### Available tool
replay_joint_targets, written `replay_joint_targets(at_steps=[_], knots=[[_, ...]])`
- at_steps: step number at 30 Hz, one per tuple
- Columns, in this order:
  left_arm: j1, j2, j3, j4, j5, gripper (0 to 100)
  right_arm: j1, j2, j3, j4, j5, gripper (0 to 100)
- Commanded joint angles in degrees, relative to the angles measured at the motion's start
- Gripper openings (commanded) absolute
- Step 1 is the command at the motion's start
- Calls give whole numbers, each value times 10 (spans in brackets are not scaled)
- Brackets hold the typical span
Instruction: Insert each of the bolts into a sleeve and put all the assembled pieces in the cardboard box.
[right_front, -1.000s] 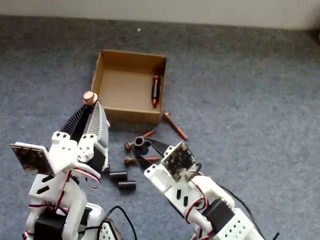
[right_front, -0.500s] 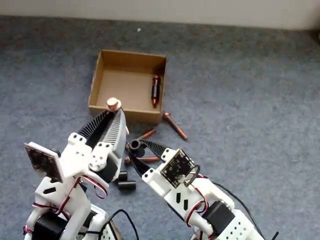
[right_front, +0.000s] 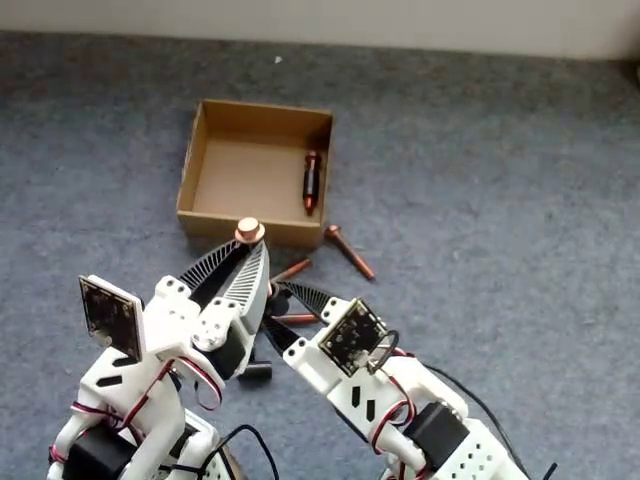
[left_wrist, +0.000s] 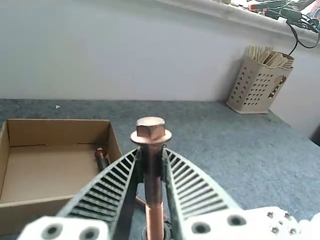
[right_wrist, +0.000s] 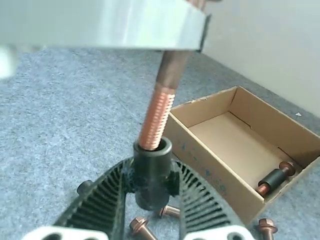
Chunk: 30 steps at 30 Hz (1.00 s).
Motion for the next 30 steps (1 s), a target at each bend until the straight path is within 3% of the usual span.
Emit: replay_joint_targets(at_steps=[1, 18, 25, 30], knots=[[9, -4, -24, 10, 8, 6, -2, -13, -16, -17, 1, 5], [9, -4, 22, 15, 57, 6, -2, -13, -61, -15, 0, 5], [72, -4, -15, 106, 55, 6, -2, -12, -67, -15, 0, 5], [77, -4, -11, 133, 55, 6, -2, -13, -70, -15, 0, 5]])
